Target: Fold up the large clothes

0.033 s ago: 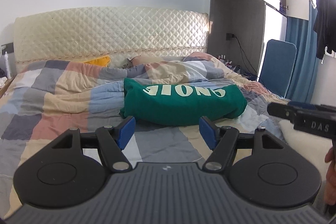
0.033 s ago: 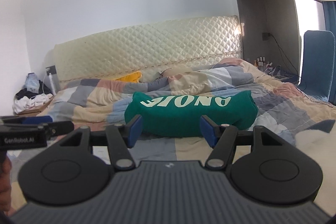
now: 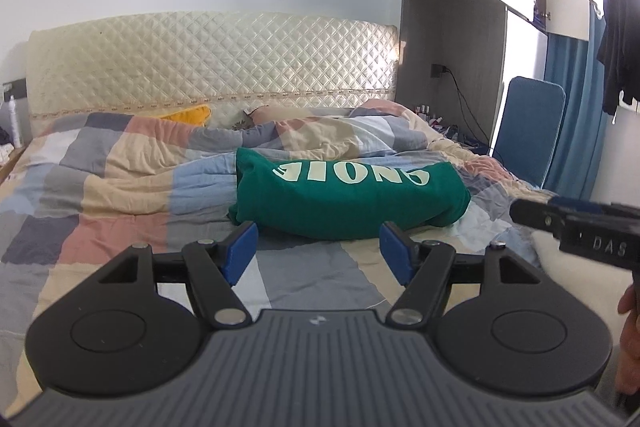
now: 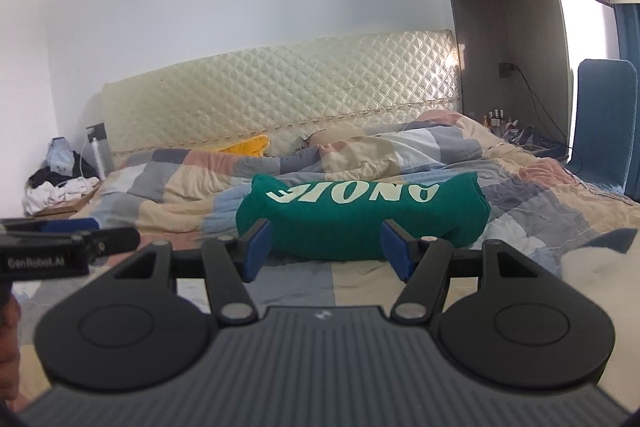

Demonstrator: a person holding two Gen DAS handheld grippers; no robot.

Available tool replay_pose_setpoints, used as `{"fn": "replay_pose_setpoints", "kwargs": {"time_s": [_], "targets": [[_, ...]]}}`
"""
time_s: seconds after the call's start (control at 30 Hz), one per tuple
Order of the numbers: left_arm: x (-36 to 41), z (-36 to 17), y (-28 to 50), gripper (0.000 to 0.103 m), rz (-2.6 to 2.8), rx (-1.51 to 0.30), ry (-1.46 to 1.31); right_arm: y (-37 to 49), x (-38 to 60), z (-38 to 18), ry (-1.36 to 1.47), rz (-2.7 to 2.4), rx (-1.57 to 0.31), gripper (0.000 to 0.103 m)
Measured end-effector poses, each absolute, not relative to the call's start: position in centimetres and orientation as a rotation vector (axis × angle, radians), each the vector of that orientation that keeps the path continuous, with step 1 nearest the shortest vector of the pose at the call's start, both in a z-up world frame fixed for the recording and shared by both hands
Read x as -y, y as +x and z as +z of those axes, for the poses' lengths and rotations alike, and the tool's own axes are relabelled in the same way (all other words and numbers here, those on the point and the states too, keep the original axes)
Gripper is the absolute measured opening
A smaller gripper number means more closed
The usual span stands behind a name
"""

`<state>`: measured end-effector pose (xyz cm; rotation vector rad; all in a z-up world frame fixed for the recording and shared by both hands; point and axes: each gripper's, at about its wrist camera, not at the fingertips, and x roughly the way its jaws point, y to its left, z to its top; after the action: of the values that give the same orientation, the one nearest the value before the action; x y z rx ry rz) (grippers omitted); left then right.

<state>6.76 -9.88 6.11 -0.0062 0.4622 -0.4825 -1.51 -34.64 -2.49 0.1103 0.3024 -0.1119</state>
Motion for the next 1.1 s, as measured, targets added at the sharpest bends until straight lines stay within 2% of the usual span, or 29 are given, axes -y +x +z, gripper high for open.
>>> {"fn": "replay_pose_setpoints", "kwargs": {"time_s": [0.4,0.53,1.1], "targets": [[8.8,5.4,6.3,0.073,-0.472,-0.494,-0.045,-2.3,33.5,-4.1,0.089,-0.135,-0.334,0.064],[9.1,5.3,6.0,0.082,-0.461,-0.478,-0.019,-1.9,33.4,-4.3,0.081,-0.143,-0.342,0.064],[9.4,4.9,6.0,0.086,-0.460,-0.507,-0.020,-1.9,33.2,-4.3,0.082,-0.161,-0.343,0.064]]}}
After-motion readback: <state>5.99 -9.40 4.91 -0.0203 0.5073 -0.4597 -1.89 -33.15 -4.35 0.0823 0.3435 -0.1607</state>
